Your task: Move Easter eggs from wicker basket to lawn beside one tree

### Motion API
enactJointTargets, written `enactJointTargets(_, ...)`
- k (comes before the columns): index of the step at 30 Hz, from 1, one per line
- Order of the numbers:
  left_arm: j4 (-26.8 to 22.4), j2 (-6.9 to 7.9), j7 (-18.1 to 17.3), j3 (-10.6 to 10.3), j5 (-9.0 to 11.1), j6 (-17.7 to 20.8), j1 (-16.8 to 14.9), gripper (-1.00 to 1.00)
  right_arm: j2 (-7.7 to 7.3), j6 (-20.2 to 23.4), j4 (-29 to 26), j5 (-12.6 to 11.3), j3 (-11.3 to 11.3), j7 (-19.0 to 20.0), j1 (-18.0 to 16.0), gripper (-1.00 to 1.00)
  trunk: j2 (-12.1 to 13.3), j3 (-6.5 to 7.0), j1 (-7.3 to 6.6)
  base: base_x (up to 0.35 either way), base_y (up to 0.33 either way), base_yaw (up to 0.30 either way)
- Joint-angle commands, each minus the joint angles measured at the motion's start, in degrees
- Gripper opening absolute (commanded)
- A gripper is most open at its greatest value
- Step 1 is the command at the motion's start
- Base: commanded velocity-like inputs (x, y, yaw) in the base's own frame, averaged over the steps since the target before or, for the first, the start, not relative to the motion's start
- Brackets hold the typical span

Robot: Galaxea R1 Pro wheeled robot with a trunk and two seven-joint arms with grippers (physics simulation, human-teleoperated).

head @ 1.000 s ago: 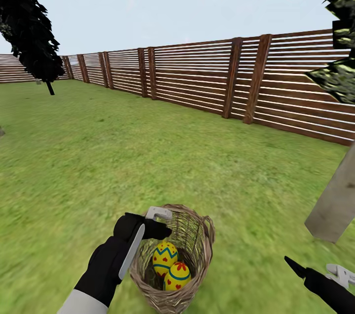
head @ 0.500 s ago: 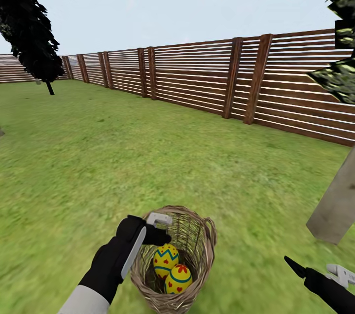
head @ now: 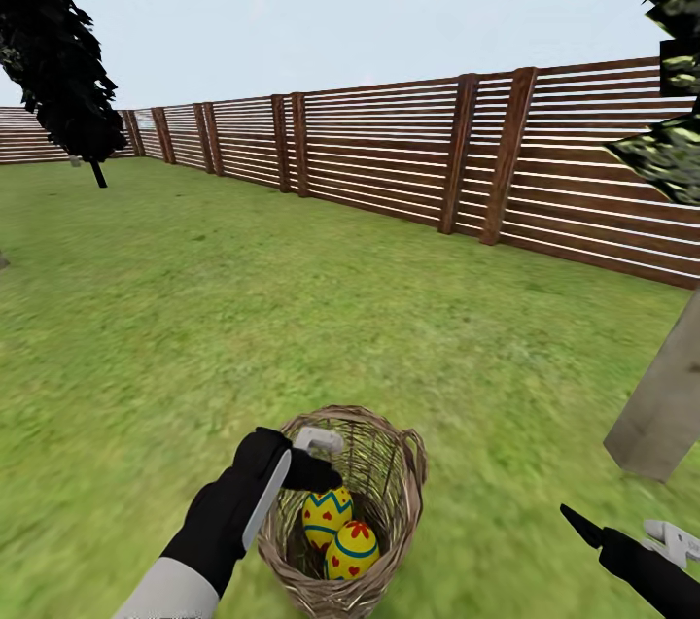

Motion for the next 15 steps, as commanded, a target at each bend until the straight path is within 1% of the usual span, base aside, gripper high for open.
enactJointTargets(1,0.1,0.0,0.1,0.0,0.3,0.2,-0.1,1.0,0.0,0.4,-0.1,-0.3,-0.1,0.0,0.0,1.0,0.0,-0.05,-0.01,0.0,0.0,0.0)
enactJointTargets(15,0.6,0.07,-0.2,-0.1,0.8,0.2,-0.2,1.0,0.0,0.4,-0.1,-0.3,0.0,0.1,0.0,1.0,0.0,-0.04,-0.01,0.0,0.0,0.0)
